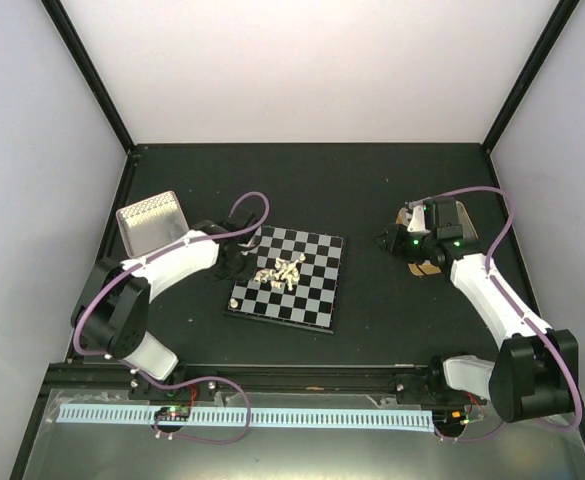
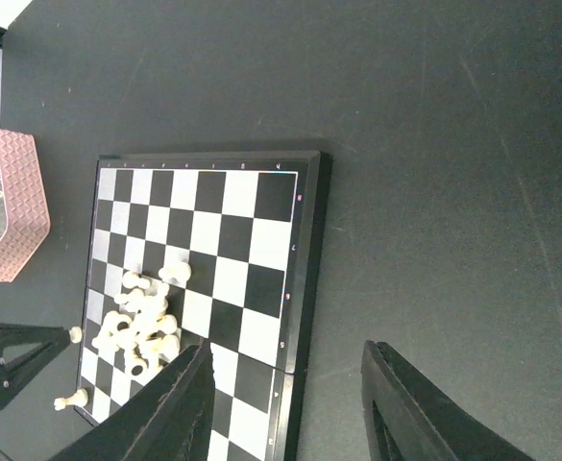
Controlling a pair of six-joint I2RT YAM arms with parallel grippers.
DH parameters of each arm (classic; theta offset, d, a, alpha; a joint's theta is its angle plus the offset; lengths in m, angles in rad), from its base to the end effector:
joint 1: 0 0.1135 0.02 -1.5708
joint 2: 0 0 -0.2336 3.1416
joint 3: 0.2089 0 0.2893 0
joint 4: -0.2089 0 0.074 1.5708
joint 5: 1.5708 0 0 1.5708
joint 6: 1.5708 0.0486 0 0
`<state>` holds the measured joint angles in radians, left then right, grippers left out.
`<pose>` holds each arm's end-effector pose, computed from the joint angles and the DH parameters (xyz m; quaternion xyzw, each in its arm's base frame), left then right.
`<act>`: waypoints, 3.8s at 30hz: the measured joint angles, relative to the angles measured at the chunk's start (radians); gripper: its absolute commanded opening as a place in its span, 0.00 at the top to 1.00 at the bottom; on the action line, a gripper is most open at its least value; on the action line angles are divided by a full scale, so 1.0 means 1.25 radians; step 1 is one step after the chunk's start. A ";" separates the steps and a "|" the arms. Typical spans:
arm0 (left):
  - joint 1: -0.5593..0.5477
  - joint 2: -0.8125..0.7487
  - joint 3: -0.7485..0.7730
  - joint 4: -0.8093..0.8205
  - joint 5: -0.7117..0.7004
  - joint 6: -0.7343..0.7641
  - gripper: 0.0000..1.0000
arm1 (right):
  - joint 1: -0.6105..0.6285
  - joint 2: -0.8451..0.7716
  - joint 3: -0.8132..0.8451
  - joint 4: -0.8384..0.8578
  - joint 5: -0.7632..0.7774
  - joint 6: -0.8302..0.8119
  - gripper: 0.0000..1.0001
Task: Set up the chess pieces on the board
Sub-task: Place the chess piece on the chessboard, then pick up the chess piece from the chessboard, then place the chess piece on the chessboard.
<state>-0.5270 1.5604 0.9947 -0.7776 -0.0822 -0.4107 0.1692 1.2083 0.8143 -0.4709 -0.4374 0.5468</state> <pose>0.2754 -0.1556 0.1268 0.0530 0.9913 -0.0148 0.1196 0.2904 0.0705 0.1889 0.0983 0.9138 0.3089 0.2447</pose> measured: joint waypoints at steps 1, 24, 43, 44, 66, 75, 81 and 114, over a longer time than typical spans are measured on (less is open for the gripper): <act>0.000 -0.009 -0.011 -0.002 0.003 -0.001 0.90 | 0.000 0.002 0.000 0.000 0.000 0.000 0.57; 0.000 -0.045 -0.083 -0.037 0.046 -0.003 0.87 | 0.034 0.015 -0.001 0.015 -0.013 0.001 0.57; 0.000 -0.157 -0.075 -0.002 0.049 -0.017 0.52 | 0.305 0.097 0.086 -0.021 0.137 -0.019 0.45; 0.000 -0.171 -0.075 0.006 0.053 -0.020 0.52 | 0.327 0.115 0.094 -0.020 0.152 -0.016 0.45; 0.002 -0.368 -0.164 0.204 0.117 -0.106 0.51 | 0.560 0.538 0.408 -0.137 0.340 -0.038 0.81; 0.003 -0.374 -0.172 0.204 0.117 -0.113 0.50 | 0.561 0.551 0.408 -0.142 0.342 -0.038 0.80; 0.003 -0.374 -0.172 0.203 0.117 -0.114 0.50 | 0.561 0.555 0.408 -0.149 0.343 -0.039 0.91; 0.003 -0.375 -0.175 0.211 0.152 -0.121 0.50 | 0.664 0.298 0.118 -0.201 0.340 0.014 0.90</act>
<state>-0.5228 1.0920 0.7757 -0.5140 0.1074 -0.5625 0.9993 1.5810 0.9619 -0.7223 -0.0128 0.5648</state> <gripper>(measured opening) 0.503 0.097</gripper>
